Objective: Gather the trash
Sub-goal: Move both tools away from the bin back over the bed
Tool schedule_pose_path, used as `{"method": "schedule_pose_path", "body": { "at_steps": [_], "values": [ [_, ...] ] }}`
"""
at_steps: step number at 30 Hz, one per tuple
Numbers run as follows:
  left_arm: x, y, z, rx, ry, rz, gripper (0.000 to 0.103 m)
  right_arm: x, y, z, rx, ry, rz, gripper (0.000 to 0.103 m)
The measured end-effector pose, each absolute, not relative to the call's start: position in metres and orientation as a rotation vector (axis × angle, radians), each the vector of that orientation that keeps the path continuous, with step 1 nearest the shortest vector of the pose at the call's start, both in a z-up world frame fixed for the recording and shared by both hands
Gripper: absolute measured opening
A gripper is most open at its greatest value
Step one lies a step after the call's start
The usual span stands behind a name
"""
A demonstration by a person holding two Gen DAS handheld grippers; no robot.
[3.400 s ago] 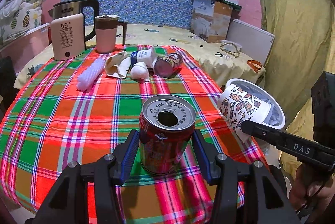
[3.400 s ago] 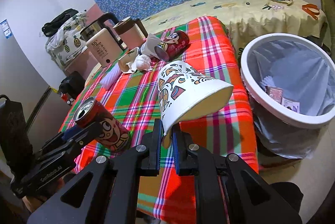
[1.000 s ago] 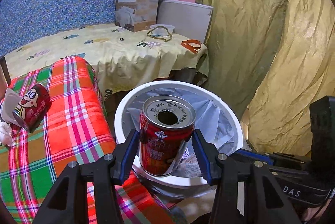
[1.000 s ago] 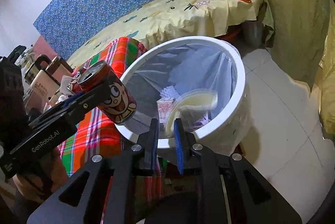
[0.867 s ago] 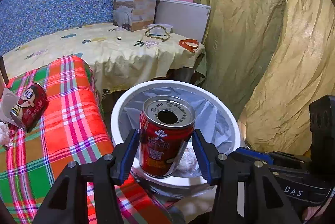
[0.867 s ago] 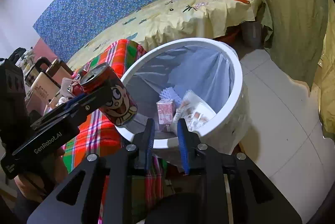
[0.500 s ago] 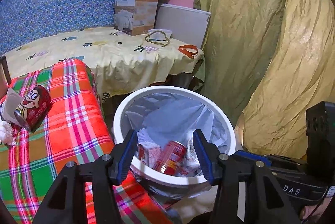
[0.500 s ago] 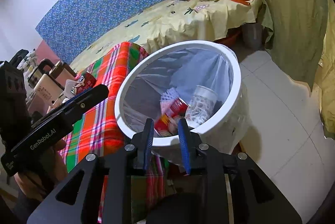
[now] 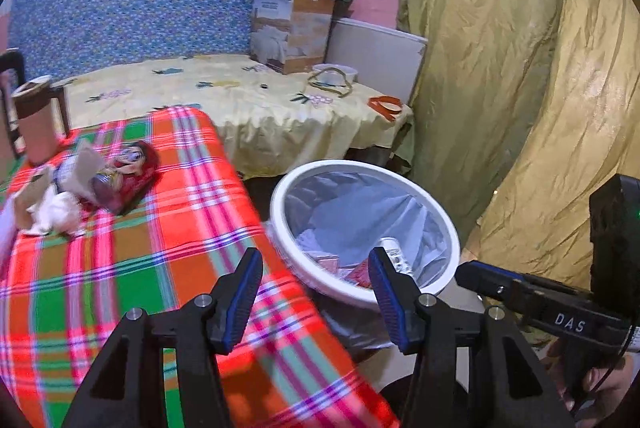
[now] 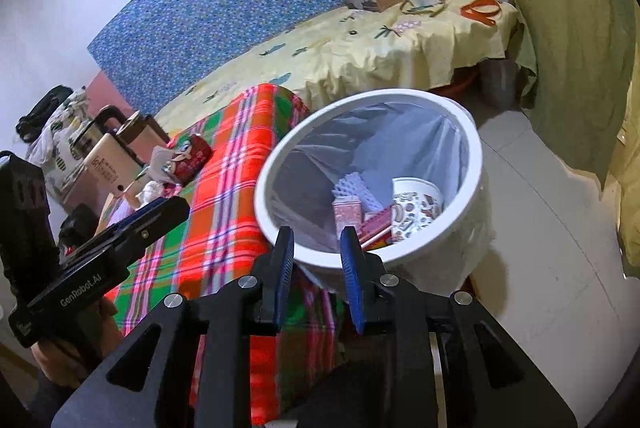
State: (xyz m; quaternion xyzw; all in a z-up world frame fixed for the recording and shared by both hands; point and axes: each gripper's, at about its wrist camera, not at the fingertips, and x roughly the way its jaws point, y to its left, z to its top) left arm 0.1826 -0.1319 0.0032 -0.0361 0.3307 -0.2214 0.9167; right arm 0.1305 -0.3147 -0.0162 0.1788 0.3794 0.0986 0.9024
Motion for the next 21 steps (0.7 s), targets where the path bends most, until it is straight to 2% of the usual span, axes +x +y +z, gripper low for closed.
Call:
{"method": "schedule_pose_path", "body": {
  "at_steps": [9, 14, 21],
  "values": [
    [0.149, -0.088, 0.003, -0.096, 0.678, -0.357, 0.055, 0.126, -0.282, -0.013, 0.307, 0.776, 0.294, 0.027],
    [0.135, -0.066, 0.001, -0.108, 0.68, -0.311, 0.055, 0.125, -0.266, -0.013, 0.3, 0.777, 0.327, 0.033],
    [0.124, -0.04, -0.003, -0.128, 0.676, -0.261, 0.055, 0.125, -0.248, -0.014, 0.279, 0.794, 0.366, 0.036]
  ]
}}
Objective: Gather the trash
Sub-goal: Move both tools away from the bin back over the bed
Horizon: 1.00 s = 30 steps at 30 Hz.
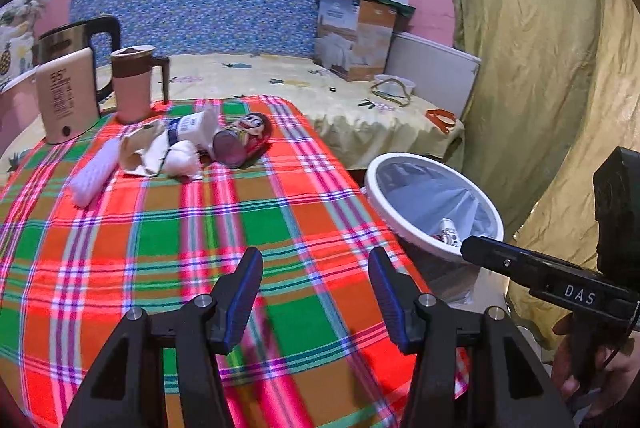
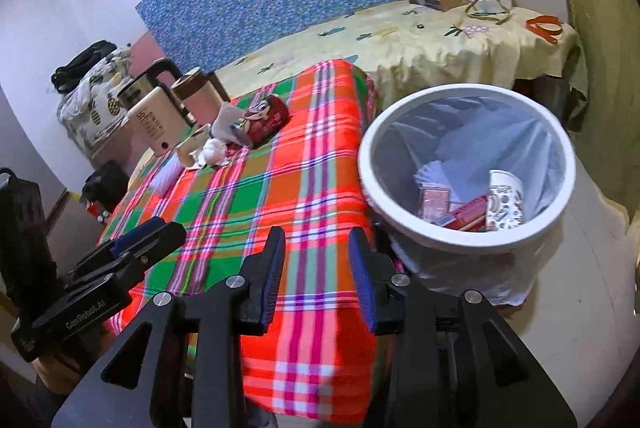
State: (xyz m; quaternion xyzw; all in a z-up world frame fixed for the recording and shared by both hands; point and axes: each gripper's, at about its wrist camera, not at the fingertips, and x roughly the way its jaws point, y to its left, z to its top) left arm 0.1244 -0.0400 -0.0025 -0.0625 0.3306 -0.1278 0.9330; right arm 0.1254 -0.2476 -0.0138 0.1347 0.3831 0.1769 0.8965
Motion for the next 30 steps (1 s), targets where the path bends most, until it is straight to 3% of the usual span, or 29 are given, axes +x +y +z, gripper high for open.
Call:
{"method": "schedule_pose_path", "body": {
  "at_steps": [8, 30],
  "values": [
    [0.117, -0.015, -0.006, -0.139, 0.67, -0.211, 0.055, 0.129, -0.227, -0.012, 0.259, 0.805, 0.407, 0.042],
    [0.143, 0.069, -0.006, -0.157, 0.669, -0.02, 0.055, 0.16, -0.175, -0.007, 0.211, 0.837, 0.475, 0.043]
  ]
}}
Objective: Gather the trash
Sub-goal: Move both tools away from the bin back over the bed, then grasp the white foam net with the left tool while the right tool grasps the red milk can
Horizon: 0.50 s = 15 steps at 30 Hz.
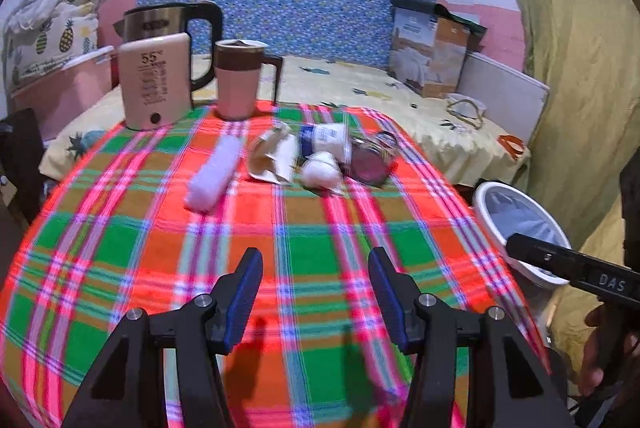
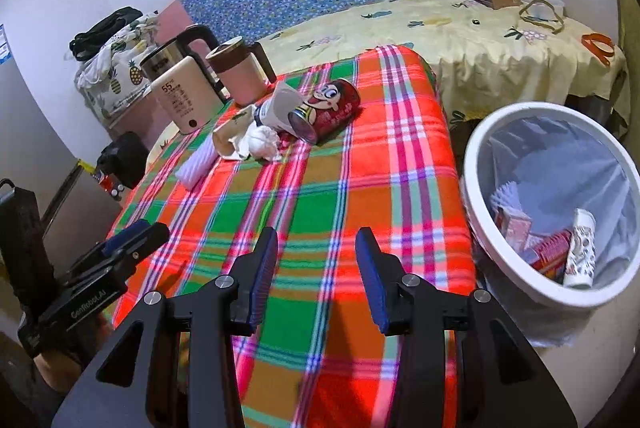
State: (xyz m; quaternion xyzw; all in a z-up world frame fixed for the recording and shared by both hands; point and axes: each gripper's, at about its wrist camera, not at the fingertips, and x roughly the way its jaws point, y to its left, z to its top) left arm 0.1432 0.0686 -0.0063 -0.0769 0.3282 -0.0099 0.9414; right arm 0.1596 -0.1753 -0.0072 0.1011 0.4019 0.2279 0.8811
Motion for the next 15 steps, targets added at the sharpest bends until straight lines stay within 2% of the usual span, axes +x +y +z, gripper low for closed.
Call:
{"method": "schedule_pose_path", "body": {
  "at_steps": [10, 12, 14, 15],
  "values": [
    [0.199, 0.118, -0.008, -0.12, 0.677, 0.075, 0.055, 0.189, -0.148, -0.004, 0.176, 0.829, 0.5, 0.045],
    [0.211, 0.126, -0.012, -0.11, 0.683, 0.094, 0.055, 0.196, -0.145, -0.005, 0.182, 0.832, 0.498, 0.048],
    [0.224, 0.135, -0.017, -0.11, 0.693, 0.119, 0.055, 0.202, -0.144, -0.006, 0.196, 0.83, 0.498, 0.062],
    [0.233, 0.14, -0.02, -0.108, 0.699, 0.129, 0.055, 0.206, -0.143, -0.008, 0.203, 0.83, 0.492, 0.063]
  ]
}}
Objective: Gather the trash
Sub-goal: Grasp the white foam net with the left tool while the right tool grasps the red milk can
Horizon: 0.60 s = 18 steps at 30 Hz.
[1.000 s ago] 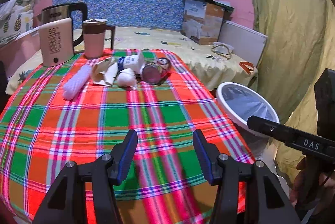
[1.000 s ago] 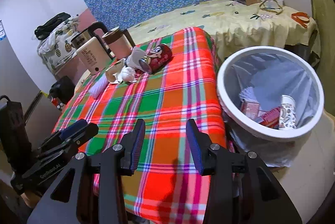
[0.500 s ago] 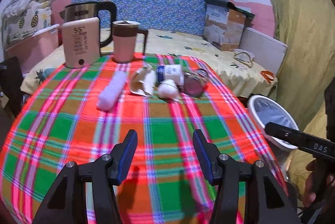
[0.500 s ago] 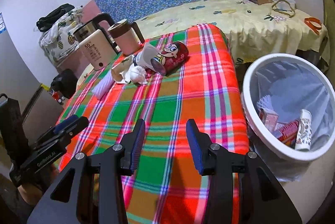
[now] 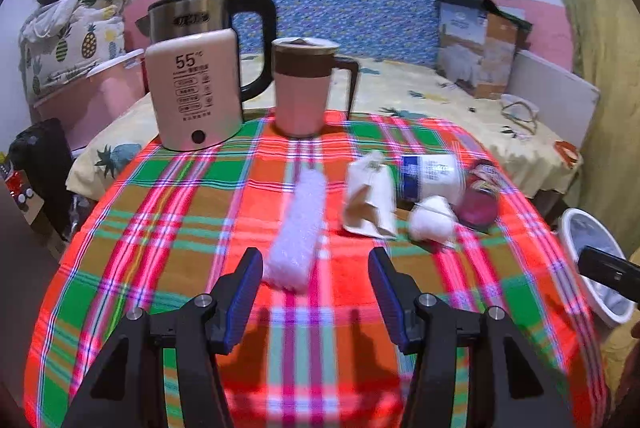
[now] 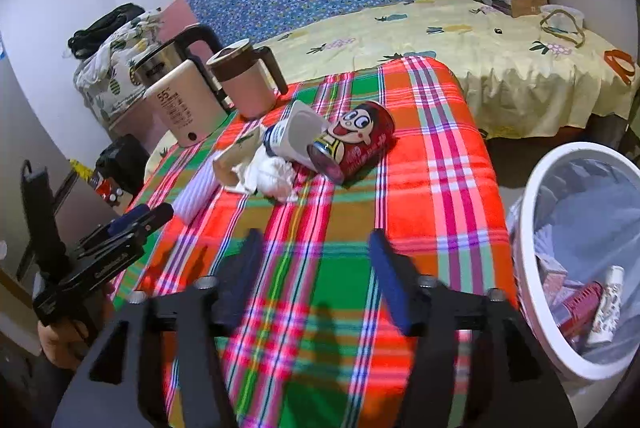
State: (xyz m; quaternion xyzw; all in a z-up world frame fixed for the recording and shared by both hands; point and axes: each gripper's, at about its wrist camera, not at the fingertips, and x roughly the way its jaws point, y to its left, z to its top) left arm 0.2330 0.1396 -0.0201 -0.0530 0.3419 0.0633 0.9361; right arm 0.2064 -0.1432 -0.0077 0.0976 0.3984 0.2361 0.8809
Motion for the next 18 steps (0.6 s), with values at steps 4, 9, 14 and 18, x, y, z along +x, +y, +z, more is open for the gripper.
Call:
{"method": "schedule_pose_path", "body": {
  "at_steps": [4, 9, 14, 18],
  "values": [
    [0.257, 0.151, -0.032, -0.114, 0.727, 0.16, 0.055, 0.223, -0.139, -0.012, 0.229, 0.846, 0.472, 0.063],
    [0.27, 0.158, -0.045, -0.142, 0.75, 0.159, 0.055, 0.244, -0.133, -0.019, 0.261, 0.866, 0.445, 0.063],
    [0.281, 0.171, -0.06, -0.209, 0.813, 0.151, 0.054, 0.269, -0.128, -0.024, 0.309, 0.876, 0.392, 0.063],
    [0.285, 0.179, -0.067, -0.259, 0.842, 0.137, 0.047, 0.285, -0.124, -0.028, 0.34, 0.887, 0.349, 0.063]
  ]
}}
